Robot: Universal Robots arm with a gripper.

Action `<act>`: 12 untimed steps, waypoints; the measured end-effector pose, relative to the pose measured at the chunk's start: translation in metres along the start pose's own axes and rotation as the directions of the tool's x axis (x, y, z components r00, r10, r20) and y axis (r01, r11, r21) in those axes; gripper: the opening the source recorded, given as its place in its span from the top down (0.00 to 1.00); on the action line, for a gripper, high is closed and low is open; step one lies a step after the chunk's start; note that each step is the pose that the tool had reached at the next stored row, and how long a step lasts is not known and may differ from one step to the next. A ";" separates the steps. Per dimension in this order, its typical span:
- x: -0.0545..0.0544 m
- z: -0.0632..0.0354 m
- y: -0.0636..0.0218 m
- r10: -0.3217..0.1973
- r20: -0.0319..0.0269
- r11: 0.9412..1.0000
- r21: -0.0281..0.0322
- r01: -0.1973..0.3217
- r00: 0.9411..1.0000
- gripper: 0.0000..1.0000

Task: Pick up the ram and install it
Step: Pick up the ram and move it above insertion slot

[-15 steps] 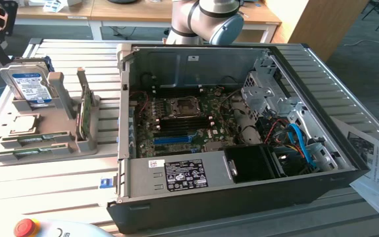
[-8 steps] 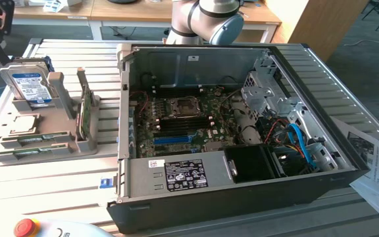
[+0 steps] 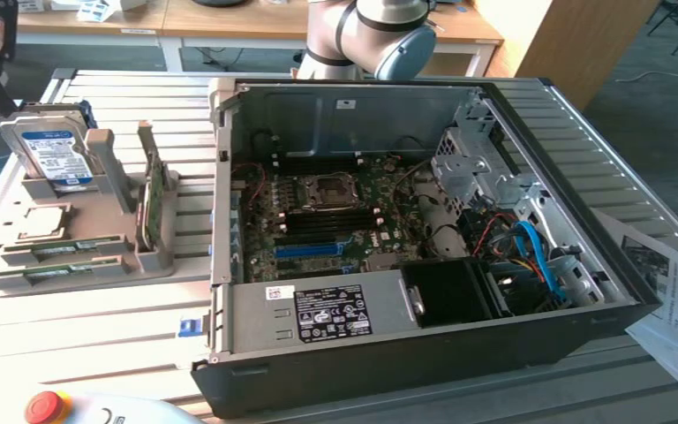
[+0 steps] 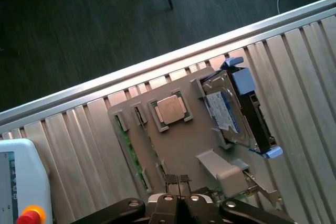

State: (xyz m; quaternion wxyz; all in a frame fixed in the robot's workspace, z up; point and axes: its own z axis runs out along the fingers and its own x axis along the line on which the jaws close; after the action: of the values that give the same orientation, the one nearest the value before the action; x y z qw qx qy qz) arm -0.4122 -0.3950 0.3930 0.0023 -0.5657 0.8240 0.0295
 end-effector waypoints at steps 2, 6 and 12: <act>0.000 0.0000 0.0000 -0.037 -0.002 0.999 -0.001 0.037 0.999 0.90; 0.000 0.0000 0.0000 -0.109 -0.005 0.994 -0.004 0.109 0.994 0.90; 0.000 0.0000 0.0000 -0.217 -0.009 0.976 -0.009 0.216 0.976 0.90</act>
State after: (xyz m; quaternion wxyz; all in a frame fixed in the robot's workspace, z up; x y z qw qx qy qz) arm -0.4122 -0.3950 0.3930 -0.0009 -0.6523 0.7574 0.0296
